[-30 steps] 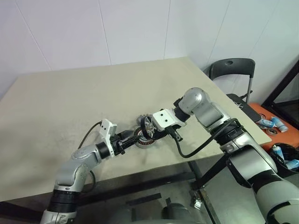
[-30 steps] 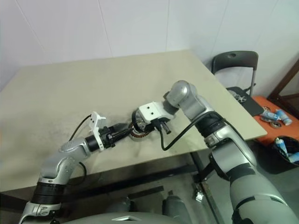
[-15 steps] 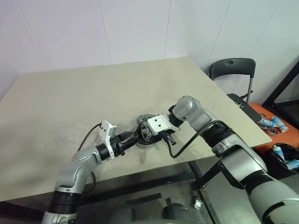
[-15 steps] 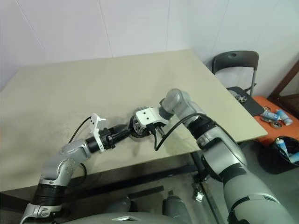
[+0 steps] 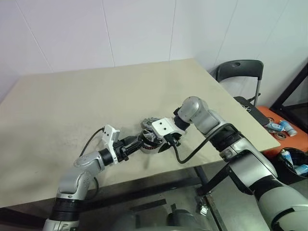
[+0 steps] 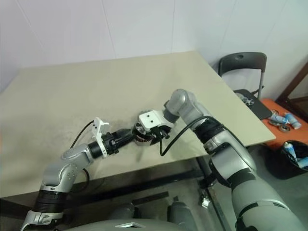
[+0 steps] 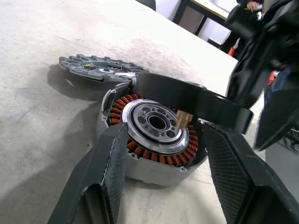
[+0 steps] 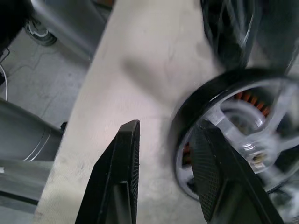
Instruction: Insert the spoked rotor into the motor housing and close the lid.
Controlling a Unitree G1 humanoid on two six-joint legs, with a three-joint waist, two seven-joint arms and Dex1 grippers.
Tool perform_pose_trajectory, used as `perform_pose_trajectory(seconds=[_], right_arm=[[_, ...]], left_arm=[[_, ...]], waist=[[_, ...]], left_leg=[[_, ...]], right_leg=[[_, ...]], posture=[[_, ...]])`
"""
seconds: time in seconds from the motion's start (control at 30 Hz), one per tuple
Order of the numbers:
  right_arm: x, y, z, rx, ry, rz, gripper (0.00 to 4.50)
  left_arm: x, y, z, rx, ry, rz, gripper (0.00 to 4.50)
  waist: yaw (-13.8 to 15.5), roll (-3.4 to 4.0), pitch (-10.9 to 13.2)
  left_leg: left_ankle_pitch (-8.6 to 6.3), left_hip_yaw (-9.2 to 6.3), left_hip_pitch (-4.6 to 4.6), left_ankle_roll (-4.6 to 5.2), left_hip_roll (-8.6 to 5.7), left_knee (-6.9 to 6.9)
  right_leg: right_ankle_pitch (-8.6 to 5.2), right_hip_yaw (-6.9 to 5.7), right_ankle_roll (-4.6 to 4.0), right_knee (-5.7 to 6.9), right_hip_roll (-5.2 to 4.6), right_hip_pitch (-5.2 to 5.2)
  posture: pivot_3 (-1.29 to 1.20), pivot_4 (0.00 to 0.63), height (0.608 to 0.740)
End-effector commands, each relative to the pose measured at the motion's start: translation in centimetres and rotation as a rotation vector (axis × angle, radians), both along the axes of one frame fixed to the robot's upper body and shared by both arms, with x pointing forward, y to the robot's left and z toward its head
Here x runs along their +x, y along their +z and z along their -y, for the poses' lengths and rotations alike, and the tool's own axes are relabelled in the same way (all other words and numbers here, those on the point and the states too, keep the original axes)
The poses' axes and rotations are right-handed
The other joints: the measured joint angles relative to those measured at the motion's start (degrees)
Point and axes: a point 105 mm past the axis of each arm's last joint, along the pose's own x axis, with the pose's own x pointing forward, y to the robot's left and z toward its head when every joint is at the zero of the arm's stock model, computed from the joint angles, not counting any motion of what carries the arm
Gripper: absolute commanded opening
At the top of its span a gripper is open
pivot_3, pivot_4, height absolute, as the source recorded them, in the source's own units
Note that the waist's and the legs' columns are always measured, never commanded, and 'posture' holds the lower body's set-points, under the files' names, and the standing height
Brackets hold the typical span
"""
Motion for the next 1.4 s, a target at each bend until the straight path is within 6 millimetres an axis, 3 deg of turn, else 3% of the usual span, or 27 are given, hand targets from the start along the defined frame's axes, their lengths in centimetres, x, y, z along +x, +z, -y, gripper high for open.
perform_pose_trajectory(seconds=[0.03,0.2,0.53,0.77,0.9,1.03,1.07,1.13,1.23,1.4], right_arm=[[-1.2,2.4,-0.9,0.073,0.059,0.024,1.63],[-0.8,2.8,-1.9,0.129,0.025,0.066,1.63],[0.5,3.0,-1.2,0.138,-0.043,0.090,1.63],[2.4,4.0,-0.4,0.290,-0.258,0.111,1.63],[0.4,2.2,2.0,0.309,-0.399,-0.023,1.63],[-3.6,-3.2,5.2,0.229,-0.573,-0.144,1.63],[-4.0,-3.7,5.7,0.247,-0.657,-0.188,1.63],[-4.0,-3.8,6.2,0.280,-0.766,-0.231,1.63],[-3.1,-2.3,6.7,0.338,-0.855,-0.203,1.63],[-3.0,-1.3,7.8,0.387,-0.929,-0.164,1.63]], left_arm=[[0.3,1.3,0.3,-0.008,-0.011,0.055,2.70],[0.4,1.4,0.3,-0.008,-0.017,0.054,2.70],[0.5,1.3,0.4,-0.004,-0.021,0.051,2.70],[0.4,1.0,0.1,0.000,-0.011,0.047,2.70],[-0.2,0.9,0.1,0.000,-0.008,0.035,2.70],[-1.1,0.3,-0.6,-0.007,0.024,0.010,2.70],[-1.3,0.2,-0.8,-0.008,0.035,0.005,2.70],[-1.5,0.1,-1.1,-0.015,0.049,0.001,2.70],[-1.2,0.1,-1.3,-0.005,0.047,0.003,2.70],[-0.2,1.6,0.0,-0.009,-0.008,0.054,2.70]], waist=[[0.0,0.00,0.0],[-0.2,0.00,0.0],[-0.1,0.00,0.0],[0.0,-0.01,0.0],[0.3,-0.04,0.0],[0.4,-0.03,0.0],[0.3,-0.03,0.0],[-0.1,0.02,0.0],[0.0,0.04,0.0],[0.5,-0.05,0.0]], left_leg=[[0.00,0.00,0.00,0.00,0.00,0.00],[0.00,0.00,0.01,-0.01,0.00,-0.01],[0.00,0.01,-0.01,-0.01,-0.02,-0.01],[0.00,0.00,-0.01,-0.01,-0.02,-0.02],[-0.01,-0.01,-0.04,0.01,-0.04,-0.05],[-0.06,0.01,-0.13,0.09,-0.11,-0.14],[-0.06,0.02,-0.13,0.09,-0.11,-0.17],[-0.06,0.11,-0.12,0.09,-0.09,-0.20],[-0.04,0.19,-0.01,0.11,-0.06,-0.08],[0.04,0.05,0.05,0.24,-0.02,0.09]], right_leg=[[0.00,0.00,0.00,-0.01,-0.01,0.00],[0.00,0.00,-0.01,0.01,0.00,-0.01],[0.00,-0.01,-0.01,-0.02,-0.03,0.00],[0.00,-0.01,-0.02,-0.03,-0.03,0.00],[-0.01,-0.03,-0.02,-0.10,-0.09,0.00],[-0.02,-0.08,-0.04,-0.24,-0.26,-0.03],[-0.02,-0.08,-0.04,-0.25,-0.28,-0.04],[-0.05,-0.06,-0.08,-0.22,-0.32,-0.12],[-0.02,-0.21,-0.10,-0.05,-0.35,-0.17],[-0.02,-0.63,-0.11,-0.13,-0.31,0.05]], posture=[[0.00,0.000,0.740],[0.00,0.000,0.740],[0.00,0.000,0.740],[0.00,0.000,0.740],[0.00,0.000,0.740],[0.00,0.000,0.740],[0.00,0.000,0.740],[0.00,0.000,0.740],[0.00,0.000,0.740],[0.00,0.000,0.740]])
